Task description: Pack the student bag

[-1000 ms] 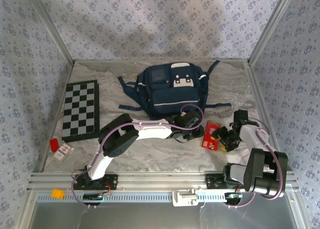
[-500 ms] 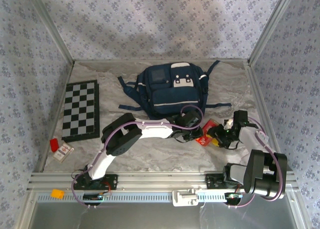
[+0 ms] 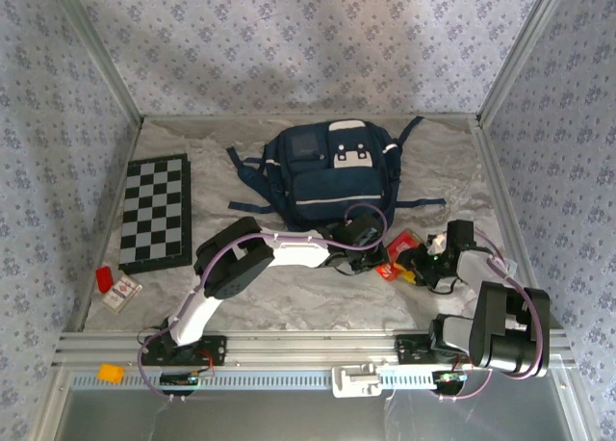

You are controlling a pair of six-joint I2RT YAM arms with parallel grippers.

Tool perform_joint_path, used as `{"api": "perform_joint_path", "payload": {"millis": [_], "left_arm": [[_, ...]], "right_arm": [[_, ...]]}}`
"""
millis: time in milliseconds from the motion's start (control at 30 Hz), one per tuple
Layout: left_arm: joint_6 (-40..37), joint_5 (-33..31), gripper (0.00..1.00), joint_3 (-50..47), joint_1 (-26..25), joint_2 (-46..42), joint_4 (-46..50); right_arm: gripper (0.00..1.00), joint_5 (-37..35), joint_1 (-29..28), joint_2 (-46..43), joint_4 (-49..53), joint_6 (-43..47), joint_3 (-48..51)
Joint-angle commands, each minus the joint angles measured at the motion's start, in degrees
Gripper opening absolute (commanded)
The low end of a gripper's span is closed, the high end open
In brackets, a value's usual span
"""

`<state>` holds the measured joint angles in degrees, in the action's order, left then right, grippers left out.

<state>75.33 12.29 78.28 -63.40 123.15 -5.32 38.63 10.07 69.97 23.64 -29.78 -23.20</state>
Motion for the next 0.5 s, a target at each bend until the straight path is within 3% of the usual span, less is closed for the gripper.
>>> {"api": "perform_joint_path", "payload": {"millis": [0, 233, 400, 467], "left_arm": [[3.35, 0.70, 0.09, -2.75, 1.26, 0.56, 0.84], [0.86, 0.82, 0.10, -2.13, 1.42, -2.19, 0.39], [-8.30, -1.00, 0.31, -2.70, 2.58, -10.57, 2.90], [-15.14, -3.55, 0.33, -2.60, 3.63, -15.31, 9.04]], "right_arm": [[0.30, 2.43, 0.38, 0.39, -3.92, -1.25, 0.70], [0.08, 2.63, 3.21, -5.10, -0.38, -1.25, 0.14], [0.00, 0.32, 5.19, -12.55, 6.94, -1.25, -3.17], [0.00, -1.88, 5.30, -15.86, 10.46, -1.42, -5.40]]}}
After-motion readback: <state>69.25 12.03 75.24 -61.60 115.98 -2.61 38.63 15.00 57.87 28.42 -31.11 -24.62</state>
